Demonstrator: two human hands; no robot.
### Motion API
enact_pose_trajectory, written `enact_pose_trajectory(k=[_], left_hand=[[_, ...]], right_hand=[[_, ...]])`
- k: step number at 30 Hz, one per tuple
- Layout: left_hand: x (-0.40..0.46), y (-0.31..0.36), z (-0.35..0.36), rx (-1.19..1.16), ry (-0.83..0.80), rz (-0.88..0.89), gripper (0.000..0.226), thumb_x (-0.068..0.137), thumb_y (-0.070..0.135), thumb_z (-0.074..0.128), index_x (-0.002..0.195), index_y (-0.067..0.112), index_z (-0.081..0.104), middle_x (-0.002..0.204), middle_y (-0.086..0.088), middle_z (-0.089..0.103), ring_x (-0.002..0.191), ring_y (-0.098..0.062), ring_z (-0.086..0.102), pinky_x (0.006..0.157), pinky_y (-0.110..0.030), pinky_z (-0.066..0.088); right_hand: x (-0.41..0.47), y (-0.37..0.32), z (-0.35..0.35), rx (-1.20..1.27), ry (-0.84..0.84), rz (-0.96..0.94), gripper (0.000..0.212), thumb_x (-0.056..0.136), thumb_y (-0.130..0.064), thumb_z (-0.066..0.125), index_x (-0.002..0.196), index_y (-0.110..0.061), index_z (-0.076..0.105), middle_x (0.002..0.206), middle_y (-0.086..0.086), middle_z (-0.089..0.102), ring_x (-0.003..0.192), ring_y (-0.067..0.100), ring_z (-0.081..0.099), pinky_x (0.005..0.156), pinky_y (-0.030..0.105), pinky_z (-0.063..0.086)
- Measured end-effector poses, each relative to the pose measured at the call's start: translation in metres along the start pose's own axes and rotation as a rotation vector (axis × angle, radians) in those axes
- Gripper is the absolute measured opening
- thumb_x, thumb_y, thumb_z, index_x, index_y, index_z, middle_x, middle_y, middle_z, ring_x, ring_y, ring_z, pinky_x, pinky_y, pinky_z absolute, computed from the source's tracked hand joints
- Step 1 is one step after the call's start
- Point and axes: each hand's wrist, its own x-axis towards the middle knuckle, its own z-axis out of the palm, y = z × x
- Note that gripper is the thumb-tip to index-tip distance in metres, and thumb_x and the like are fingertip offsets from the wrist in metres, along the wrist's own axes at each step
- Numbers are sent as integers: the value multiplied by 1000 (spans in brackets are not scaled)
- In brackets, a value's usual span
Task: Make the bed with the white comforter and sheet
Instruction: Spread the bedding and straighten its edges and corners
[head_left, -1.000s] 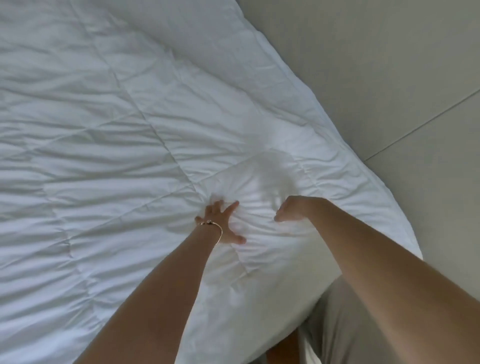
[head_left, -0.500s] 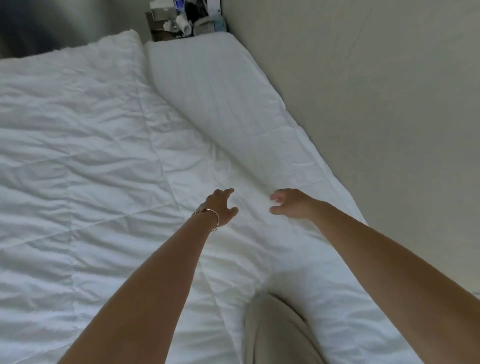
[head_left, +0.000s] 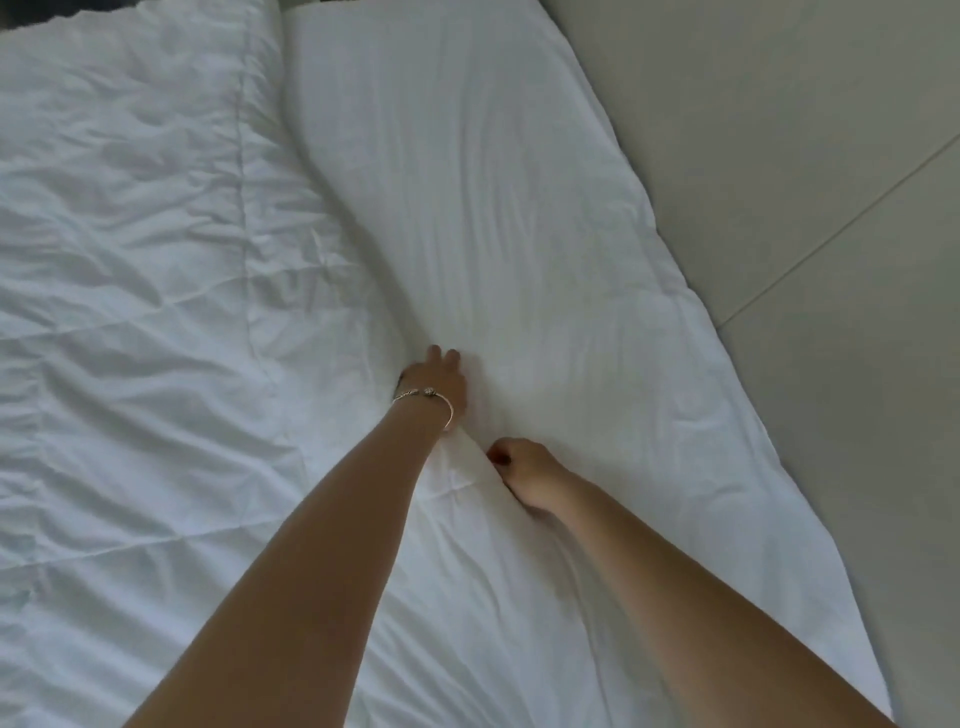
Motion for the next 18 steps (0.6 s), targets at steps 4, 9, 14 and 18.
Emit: enact_pose_trajectory(k=[4,9,14,18], left_hand=[[-20,-43,20,-71,129,-255,44,94,8,44,136,1,32,139,-12,29,131,-27,39,99,-32,40],[-48,-66,31,-7,256,-120,58,96,25,45,149,18,24,157,-11,7,137,-29,26,115,-34,21],[-64,-64,19,-228,317,-72,60,103,41,28,154,27,0,161,-3,-13,147,-20,-16,118,-30,-10],[-49,-27,-6,-293,426,-93,72,95,60,15,154,24,-7,161,-4,-14,148,-20,-15,117,-33,-12]], right_hand=[[1,-26,29,69,-147,46,46,94,-54,50,107,-12,63,110,5,65,105,24,59,84,31,43],[0,-58,47,229,-171,96,60,83,-71,54,92,-13,66,86,2,66,75,16,59,70,29,43],[-17,-65,29,565,-136,35,32,83,-39,74,107,-17,70,97,-1,73,86,16,70,69,22,51],[-7,-48,-52,318,489,-54,30,84,-28,74,106,-8,69,106,10,70,98,24,65,76,26,44]])
